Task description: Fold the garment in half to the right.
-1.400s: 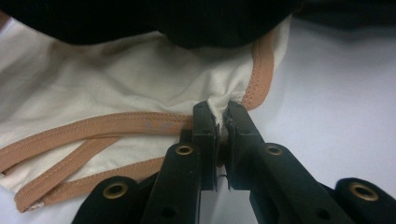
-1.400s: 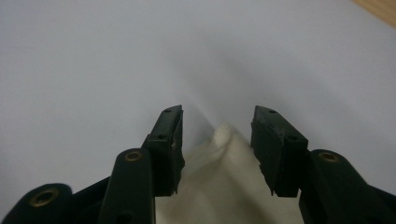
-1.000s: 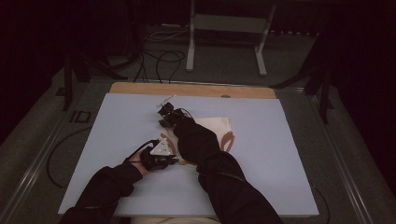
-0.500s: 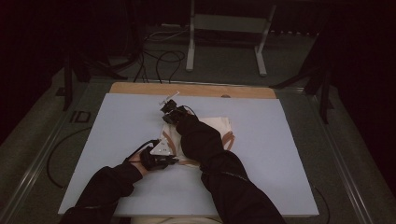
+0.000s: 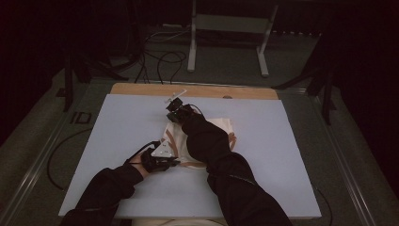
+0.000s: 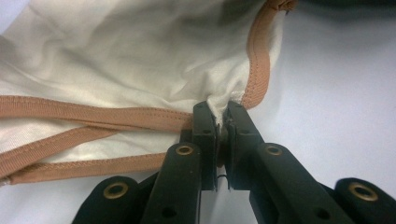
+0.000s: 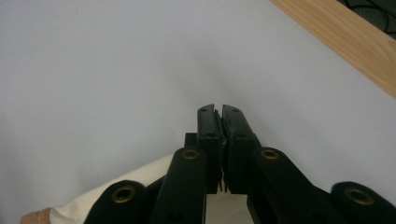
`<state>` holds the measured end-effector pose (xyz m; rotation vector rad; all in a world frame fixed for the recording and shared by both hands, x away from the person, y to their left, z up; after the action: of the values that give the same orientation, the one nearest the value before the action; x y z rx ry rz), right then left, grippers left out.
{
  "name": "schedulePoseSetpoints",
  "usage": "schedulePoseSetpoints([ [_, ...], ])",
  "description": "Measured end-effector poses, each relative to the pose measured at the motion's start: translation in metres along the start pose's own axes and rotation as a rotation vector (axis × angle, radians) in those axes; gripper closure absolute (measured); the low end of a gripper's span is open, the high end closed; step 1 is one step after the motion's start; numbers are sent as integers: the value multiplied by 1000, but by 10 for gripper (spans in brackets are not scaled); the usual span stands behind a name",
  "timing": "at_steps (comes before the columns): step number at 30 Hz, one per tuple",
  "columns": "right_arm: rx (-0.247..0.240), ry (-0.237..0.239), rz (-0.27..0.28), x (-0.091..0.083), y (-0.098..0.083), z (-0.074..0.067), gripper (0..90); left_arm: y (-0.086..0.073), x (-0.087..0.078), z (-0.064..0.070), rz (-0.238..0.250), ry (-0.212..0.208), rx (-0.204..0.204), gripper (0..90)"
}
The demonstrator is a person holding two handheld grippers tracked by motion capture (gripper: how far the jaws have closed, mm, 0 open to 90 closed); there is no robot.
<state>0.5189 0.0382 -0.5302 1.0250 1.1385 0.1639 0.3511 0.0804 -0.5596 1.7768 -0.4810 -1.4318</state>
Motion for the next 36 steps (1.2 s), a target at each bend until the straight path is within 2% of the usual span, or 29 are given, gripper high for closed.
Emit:
schedulePoseSetpoints([
  [19, 0, -20, 10, -23, 4, 9, 879, 1, -4, -1, -7, 4, 0, 856],
  [30, -15, -26, 26, -34, 10, 11, 879, 18, -7, 3, -6, 5, 20, 856],
  [36, 1, -32, 46, -45, 12, 18, 879, 31, -9, 4, -21, -2, 46, 855],
])
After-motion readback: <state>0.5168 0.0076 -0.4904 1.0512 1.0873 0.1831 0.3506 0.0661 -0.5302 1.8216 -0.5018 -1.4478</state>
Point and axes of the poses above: each handheld gripper's, and its own axes: x roughly forward along the jaws, y roughly out of its top, z roughly to its right, the point moved 7 cm from there along x, roughly forward along the jaws, and after that the axes turned 5 degrees about z, right-handed, at the moved point
